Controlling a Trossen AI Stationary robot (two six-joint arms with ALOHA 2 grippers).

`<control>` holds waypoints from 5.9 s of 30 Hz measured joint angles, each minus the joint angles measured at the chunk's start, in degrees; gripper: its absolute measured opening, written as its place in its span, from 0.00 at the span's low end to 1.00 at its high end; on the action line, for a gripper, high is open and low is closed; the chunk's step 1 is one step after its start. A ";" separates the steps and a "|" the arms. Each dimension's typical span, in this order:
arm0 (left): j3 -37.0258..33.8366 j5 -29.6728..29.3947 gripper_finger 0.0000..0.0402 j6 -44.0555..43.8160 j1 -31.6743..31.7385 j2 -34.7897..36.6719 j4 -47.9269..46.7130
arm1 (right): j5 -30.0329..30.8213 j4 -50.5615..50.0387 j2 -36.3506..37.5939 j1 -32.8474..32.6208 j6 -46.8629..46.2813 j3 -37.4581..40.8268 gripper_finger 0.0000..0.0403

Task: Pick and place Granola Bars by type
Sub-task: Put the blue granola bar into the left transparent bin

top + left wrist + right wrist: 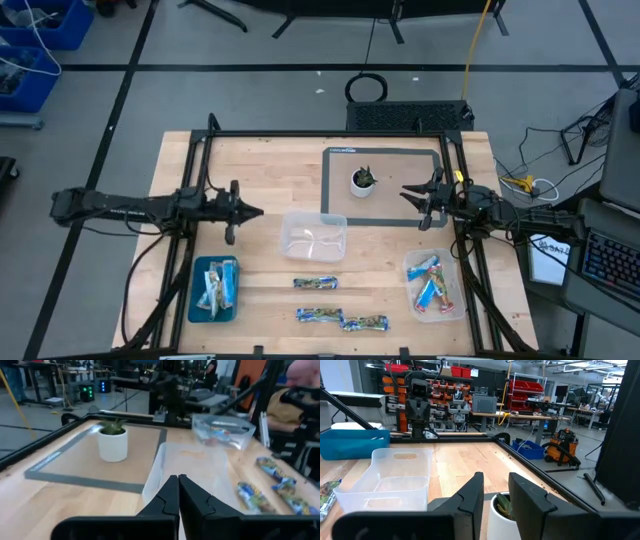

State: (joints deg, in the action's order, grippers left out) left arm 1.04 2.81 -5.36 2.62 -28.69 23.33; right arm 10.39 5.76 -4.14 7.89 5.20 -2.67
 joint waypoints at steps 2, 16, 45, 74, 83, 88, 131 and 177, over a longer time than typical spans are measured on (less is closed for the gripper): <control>0.10 0.14 0.01 0.73 0.62 2.58 -3.97 | 0.00 0.00 -0.02 -0.01 0.01 0.01 0.20; 0.52 -5.50 0.03 0.17 -1.60 19.26 -24.15 | 0.00 -0.02 -0.02 -0.01 0.00 0.01 0.20; 0.34 -4.83 0.07 3.38 -1.69 20.79 -22.07 | 0.00 0.00 -0.02 -0.01 0.01 0.00 0.20; 0.35 -4.92 0.10 3.42 -1.69 20.77 -21.79 | -14.93 6.95 -31.66 -14.90 -32.97 -13.76 0.20; 0.40 -4.94 0.10 3.42 -1.69 20.72 -21.69 | -14.88 -13.17 -63.84 -37.96 -44.77 -41.90 0.20; 0.42 -4.92 0.10 3.42 -1.69 20.72 -21.71 | -8.29 -16.39 -72.84 -45.19 -49.25 -50.71 0.19; 0.44 -4.87 0.10 3.40 -1.69 20.72 -21.78 | -7.47 -6.55 -99.73 -49.12 -43.04 -51.70 0.03; 0.44 -4.87 0.10 3.41 -1.70 20.72 -21.80 | -19.31 2.13 -95.24 -10.92 -13.62 -55.91 0.00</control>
State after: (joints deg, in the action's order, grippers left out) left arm 1.48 -2.07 -1.94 0.92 -7.97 1.53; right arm -8.92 7.89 -99.38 -3.03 -8.43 -58.58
